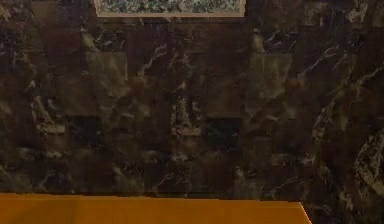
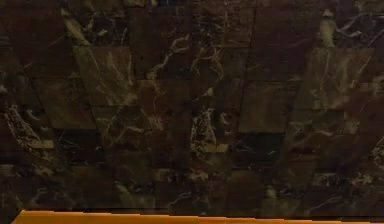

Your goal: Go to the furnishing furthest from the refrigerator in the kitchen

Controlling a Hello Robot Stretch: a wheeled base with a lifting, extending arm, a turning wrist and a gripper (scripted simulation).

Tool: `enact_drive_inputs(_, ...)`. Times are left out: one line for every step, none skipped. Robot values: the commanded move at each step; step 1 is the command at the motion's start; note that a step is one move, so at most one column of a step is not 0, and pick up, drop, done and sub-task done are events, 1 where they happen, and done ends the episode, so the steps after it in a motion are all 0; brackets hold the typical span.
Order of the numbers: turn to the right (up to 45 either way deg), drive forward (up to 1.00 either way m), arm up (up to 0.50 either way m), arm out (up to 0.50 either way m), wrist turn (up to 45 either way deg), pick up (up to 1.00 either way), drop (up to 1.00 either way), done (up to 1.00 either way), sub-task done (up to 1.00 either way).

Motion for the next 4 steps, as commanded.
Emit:
enact_drive_inputs(-9.0, 0.00, 0.00, 0.00, 0.0, 0.00, 0.00, 0.00, 0.00)
enact_drive_inputs(0.0, 0.30, 0.00, 0.00, 0.0, 0.00, 0.00, 0.00, 0.00)
enact_drive_inputs(-45.0, 0.00, 0.00, 0.00, 0.0, 0.00, 0.00, 0.00, 0.00)
enact_drive_inputs(-30.0, 0.00, 0.00, 0.00, 0.0, 0.00, 0.00, 0.00, 0.00)
